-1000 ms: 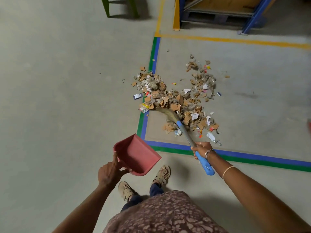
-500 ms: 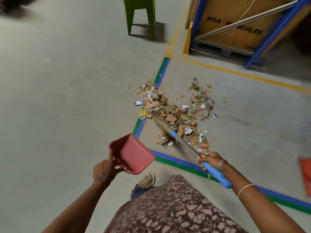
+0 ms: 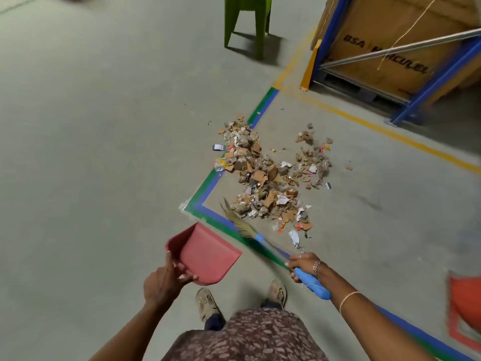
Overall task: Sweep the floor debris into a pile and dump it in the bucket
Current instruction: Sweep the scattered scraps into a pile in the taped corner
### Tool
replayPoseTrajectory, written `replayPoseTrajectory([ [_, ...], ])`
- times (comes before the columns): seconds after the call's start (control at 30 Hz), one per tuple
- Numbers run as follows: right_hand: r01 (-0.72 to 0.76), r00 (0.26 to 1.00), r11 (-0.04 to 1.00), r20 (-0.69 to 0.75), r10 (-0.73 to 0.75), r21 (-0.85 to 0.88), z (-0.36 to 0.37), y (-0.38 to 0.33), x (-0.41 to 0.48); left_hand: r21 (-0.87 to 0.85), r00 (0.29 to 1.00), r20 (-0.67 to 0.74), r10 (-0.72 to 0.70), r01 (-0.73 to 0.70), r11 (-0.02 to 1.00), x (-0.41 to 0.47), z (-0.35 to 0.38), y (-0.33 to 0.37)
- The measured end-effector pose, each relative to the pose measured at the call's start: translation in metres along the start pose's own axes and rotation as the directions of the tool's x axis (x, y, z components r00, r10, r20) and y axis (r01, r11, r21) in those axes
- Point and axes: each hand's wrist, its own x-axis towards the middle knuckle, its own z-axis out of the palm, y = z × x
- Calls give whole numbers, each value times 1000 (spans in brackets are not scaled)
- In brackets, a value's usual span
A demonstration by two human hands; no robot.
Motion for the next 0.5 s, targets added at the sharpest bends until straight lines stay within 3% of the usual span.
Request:
replayPoseTrajectory([
  [0.27,136,982,990,-136,-129,40,-80,-19,43,-1,996,-58,-73,74,997,-39,23,88],
  [0.5,249,967,963,-80,-241,103,-159,-27,40,-20,993,-65,-103,101,995,-76,37,176],
])
